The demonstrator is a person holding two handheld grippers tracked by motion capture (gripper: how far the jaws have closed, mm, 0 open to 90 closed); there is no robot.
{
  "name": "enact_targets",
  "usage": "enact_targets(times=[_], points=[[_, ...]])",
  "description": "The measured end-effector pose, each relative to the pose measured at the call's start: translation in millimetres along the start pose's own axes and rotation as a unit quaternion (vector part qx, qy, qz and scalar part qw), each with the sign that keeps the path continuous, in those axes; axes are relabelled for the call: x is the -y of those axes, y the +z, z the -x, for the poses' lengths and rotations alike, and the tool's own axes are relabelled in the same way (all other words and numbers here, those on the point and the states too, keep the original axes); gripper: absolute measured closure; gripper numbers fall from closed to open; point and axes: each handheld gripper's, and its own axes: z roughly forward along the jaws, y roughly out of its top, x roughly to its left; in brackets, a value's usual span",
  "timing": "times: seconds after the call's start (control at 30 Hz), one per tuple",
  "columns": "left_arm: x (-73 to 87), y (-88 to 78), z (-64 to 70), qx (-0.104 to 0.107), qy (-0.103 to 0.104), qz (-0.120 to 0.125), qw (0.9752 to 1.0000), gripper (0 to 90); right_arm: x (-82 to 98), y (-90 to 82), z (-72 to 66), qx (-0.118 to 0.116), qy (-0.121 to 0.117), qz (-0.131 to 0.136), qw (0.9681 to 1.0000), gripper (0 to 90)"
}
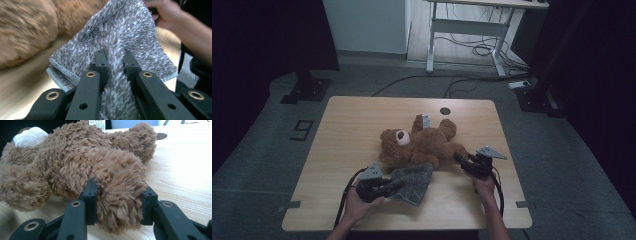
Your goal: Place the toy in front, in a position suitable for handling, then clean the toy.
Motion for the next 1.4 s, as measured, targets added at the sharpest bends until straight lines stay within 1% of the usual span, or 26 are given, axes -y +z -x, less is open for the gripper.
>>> enact_targets(times=[0.17,0.23,0.3,0.37,0.47,0.57,0.77,0.93,1.0,1.03,1.1,1.17,1.23,1.27,1.33,1.4], points=[[-4.7,-20.0,-5.0,-0.011,-0.005,0.029,0.9995,77.8,0.2,-0.2,0.1,0.000,0.000,0.000,1.0000,59.9],[-6.6,-28.3,-8.0,-0.019,-0.011,0.046,0.9987,77.8,0.3,-0.3,-0.3,0.000,0.000,0.000,1.0000,59.9],[-7.4,-35.3,-10.9,-0.033,-0.018,0.059,0.9975,77.8,0.3,-0.3,-0.5,0.000,0.000,0.000,1.0000,59.9],[-7.4,-40.5,-14.4,-0.041,-0.025,0.069,0.9964,77.8,0.5,-0.1,-0.3,0.000,0.001,0.000,1.0000,60.0],[-6.7,-44.5,-18.2,-0.051,-0.032,0.076,0.9953,77.8,0.8,0.2,-0.3,0.000,0.002,0.000,1.0000,60.0],[-6.6,-45.6,-19.3,-0.052,-0.036,0.080,0.9948,77.7,0.9,-0.1,-0.7,0.000,0.002,-0.001,1.0000,60.0],[-8.5,-43.0,-17.3,-0.055,-0.032,0.078,0.9949,77.7,0.8,-0.2,-0.4,-0.001,0.001,-0.001,1.0000,60.0],[-9.2,-40.4,-19.7,-0.064,-0.038,0.078,0.9942,77.7,0.9,-0.2,-0.3,-0.001,0.001,-0.001,1.0000,60.0],[-11.8,-35.0,-21.4,-0.063,-0.045,0.080,0.9938,77.7,0.9,0.0,-0.1,-0.001,0.001,0.000,1.0000,59.9],[-15.3,-29.0,-22.9,-0.061,-0.054,0.081,0.9934,77.7,0.8,0.2,0.0,-0.001,0.002,0.000,1.0000,60.0],[-22.6,-18.0,-23.4,-0.061,-0.058,0.083,0.9930,77.7,0.7,0.3,0.2,-0.002,0.003,0.000,1.0000,60.0],[-33.7,-2.9,-21.4,-0.064,-0.050,0.081,0.9934,77.7,0.6,-0.1,0.0,-0.002,0.002,-0.001,1.0000,60.1],[-46.6,14.0,-17.6,-0.079,-0.027,0.068,0.9941,77.7,0.8,-0.3,-0.5,-0.002,0.004,-0.001,1.0000,60.5],[-52.8,22.3,-16.0,-0.087,-0.018,0.062,0.9941,77.7,1.0,-0.2,-0.7,-0.003,0.005,-0.001,1.0000,60.7],[-62.6,37.1,-13.9,-0.098,-0.008,0.056,0.9936,77.6,1.6,0.1,-0.1,-0.007,0.007,-0.001,1.0000,61.0],[-67.2,51.0,-13.0,-0.113,0.002,0.046,0.9925,77.6,2.2,0.1,1.3,-0.012,0.012,-0.002,0.9999,61.1]])
